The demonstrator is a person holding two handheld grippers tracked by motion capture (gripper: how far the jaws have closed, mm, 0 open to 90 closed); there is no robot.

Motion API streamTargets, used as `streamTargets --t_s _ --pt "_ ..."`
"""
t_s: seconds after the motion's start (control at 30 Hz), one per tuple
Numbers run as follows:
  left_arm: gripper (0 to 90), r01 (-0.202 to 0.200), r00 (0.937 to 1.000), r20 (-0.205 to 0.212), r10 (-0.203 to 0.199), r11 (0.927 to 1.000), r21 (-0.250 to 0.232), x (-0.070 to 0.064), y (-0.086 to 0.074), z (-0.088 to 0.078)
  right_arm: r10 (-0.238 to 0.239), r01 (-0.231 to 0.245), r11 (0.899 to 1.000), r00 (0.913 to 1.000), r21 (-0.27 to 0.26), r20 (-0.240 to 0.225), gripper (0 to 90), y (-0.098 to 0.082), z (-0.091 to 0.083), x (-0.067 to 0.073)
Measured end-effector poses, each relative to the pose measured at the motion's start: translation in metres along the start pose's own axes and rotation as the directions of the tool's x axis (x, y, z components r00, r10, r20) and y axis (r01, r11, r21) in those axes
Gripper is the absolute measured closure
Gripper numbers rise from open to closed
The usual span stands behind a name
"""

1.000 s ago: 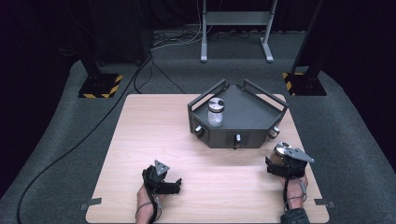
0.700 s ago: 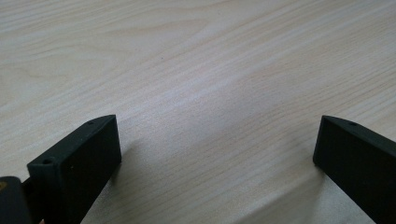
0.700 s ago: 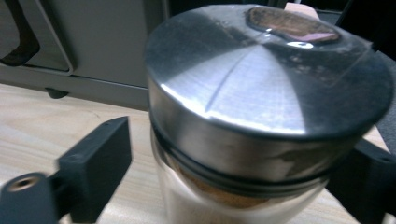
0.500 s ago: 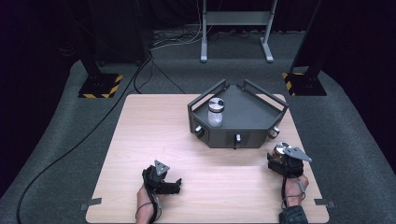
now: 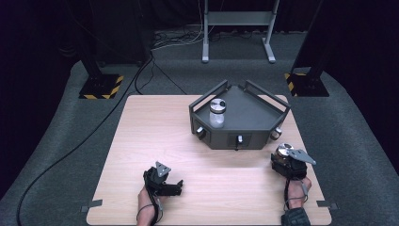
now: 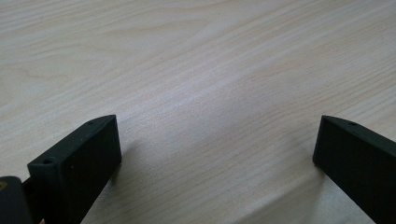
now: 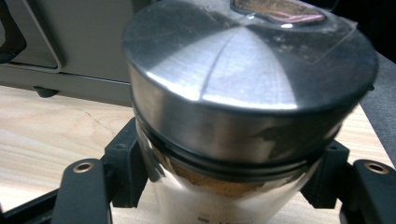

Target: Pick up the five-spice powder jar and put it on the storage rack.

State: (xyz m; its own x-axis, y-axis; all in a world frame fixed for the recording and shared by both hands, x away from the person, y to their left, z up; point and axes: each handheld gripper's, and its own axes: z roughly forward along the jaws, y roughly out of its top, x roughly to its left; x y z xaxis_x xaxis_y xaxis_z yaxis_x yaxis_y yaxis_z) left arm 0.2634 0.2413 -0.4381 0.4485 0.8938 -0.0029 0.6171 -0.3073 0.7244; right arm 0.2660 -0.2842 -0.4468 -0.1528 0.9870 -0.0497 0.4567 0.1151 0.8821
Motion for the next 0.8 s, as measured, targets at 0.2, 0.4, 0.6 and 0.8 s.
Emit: streamTargets --t_s 0.2,0.4,0.6,0.8 --pt "0.7 0.0 1.0 0.0 0.0 1.0 0.0 0.0 0.0 0.0 -0.003 0.003 1.0 1.0 0.005 -0.001 29.9 0.002 -0.001 0.0" --pt "0.7 0.0 1.0 0.0 0.0 1.0 0.0 0.0 0.0 0.0 0.002 -0.002 1.0 0.9998 -0.001 -0.021 29.9 0.003 -0.003 -0.001" --pt "0.8 -0.001 1.0 0.0 0.001 1.0 0.0 0.0 0.0 0.0 -0.005 0.004 1.0 0.9993 -0.013 -0.037 29.9 0.01 -0.009 -0.001" --pt "0.8 -0.001 1.0 0.0 0.001 1.0 0.0 0.0 0.0 0.0 -0.015 0.014 1.0 0.9988 -0.024 -0.047 29.8 0.02 -0.016 0.0"
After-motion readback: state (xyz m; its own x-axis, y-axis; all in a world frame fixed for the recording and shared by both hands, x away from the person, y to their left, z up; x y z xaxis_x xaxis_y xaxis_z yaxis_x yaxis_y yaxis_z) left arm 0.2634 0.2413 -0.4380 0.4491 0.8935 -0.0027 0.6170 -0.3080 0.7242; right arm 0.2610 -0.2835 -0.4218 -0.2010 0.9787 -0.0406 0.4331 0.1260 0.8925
